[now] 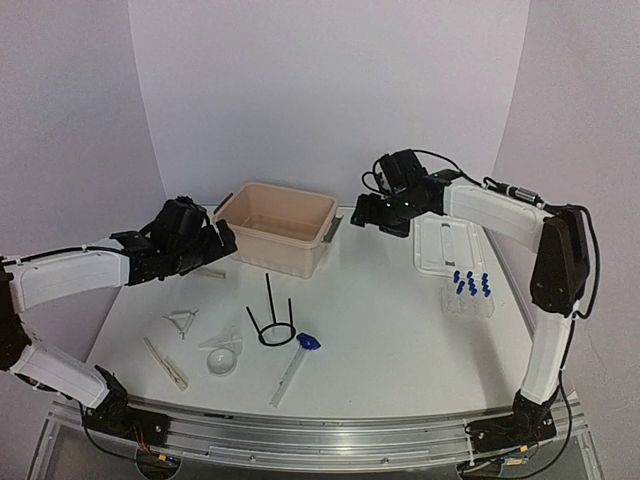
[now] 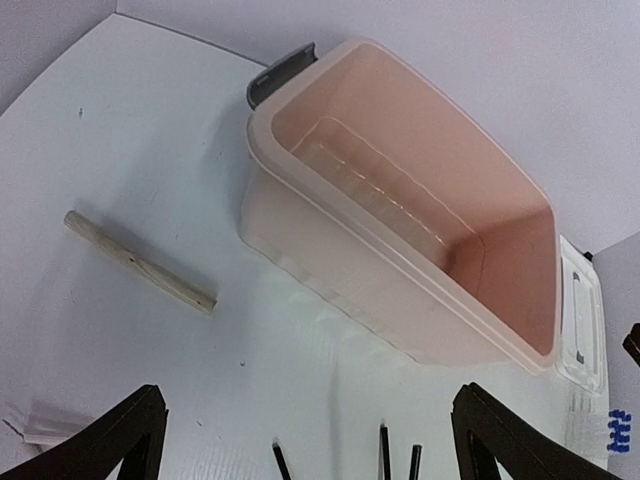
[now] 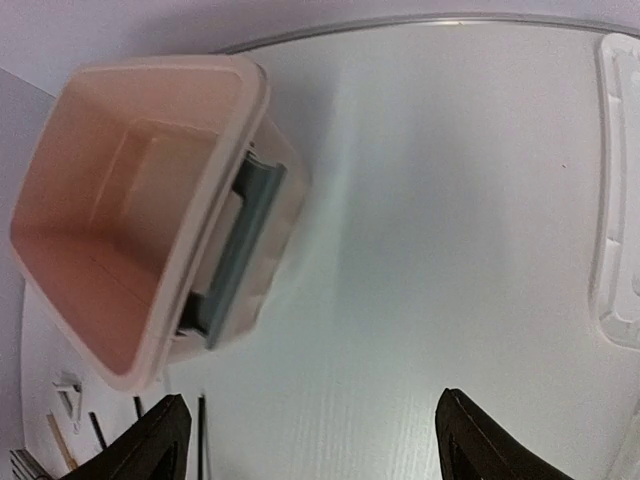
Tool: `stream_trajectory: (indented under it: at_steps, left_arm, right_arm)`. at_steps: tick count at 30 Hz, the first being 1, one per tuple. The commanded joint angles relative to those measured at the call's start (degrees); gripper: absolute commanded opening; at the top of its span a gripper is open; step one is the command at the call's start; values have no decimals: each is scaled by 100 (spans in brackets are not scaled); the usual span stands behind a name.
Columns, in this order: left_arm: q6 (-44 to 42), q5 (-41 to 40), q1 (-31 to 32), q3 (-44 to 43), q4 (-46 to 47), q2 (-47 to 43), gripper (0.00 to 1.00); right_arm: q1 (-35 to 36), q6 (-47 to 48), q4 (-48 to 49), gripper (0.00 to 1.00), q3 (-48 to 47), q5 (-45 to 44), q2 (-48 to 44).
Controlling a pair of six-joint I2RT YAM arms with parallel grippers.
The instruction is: Organize the chemistry lab equipment
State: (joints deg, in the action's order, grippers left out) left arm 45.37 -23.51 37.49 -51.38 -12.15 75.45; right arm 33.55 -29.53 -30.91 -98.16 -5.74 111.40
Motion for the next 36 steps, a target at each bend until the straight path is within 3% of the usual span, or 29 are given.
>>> stream_trajectory:
  at_steps: [1, 11, 21, 36]
  left_arm:
    - [-554, 691, -523, -438, 426, 78, 100]
    - [-772, 958, -984, -621, 530, 506, 100]
    - [-719, 1347, -1274, -499, 686, 841, 100]
    - [-669, 1113, -1288, -388, 628, 681, 100]
  right_arm:
    - [167, -790, 21, 81, -843, -75, 693]
    - [394, -1223, -2, 79, -2497, -543, 2158]
    - [505, -1787, 11, 76, -3444, -109, 3129]
    - [498, -1746, 15, 29, -2574, -193, 2306]
